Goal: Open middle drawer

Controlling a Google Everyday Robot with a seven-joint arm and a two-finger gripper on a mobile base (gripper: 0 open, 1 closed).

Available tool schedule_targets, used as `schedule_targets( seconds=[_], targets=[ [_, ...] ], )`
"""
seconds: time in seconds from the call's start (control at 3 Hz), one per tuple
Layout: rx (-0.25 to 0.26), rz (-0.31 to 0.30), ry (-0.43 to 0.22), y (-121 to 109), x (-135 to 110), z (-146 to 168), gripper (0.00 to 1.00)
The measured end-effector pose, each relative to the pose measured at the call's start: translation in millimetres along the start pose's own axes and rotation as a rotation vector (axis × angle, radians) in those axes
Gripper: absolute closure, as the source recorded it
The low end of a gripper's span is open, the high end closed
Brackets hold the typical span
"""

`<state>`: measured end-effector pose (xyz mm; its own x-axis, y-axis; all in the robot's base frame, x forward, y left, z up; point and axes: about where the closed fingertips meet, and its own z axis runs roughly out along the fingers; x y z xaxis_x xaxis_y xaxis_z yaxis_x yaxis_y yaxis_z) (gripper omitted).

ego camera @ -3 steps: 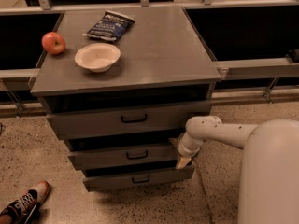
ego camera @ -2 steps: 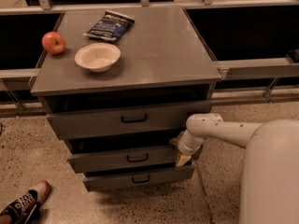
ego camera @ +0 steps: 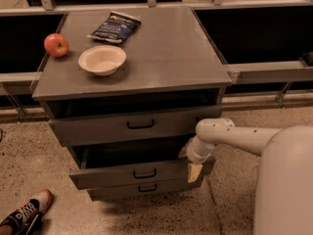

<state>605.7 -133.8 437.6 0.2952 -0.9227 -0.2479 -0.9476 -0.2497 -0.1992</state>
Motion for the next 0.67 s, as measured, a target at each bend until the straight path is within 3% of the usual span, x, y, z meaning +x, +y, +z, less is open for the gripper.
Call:
schedule_targets(
  seconds=[0.33, 0.67],
  targets=[
    [0.000, 0.000, 0.000, 0.0, 0.0, 0.1, 0.00],
    [0.000, 0.000, 0.000, 0.1, 0.0, 0.1, 0.00]
  ],
)
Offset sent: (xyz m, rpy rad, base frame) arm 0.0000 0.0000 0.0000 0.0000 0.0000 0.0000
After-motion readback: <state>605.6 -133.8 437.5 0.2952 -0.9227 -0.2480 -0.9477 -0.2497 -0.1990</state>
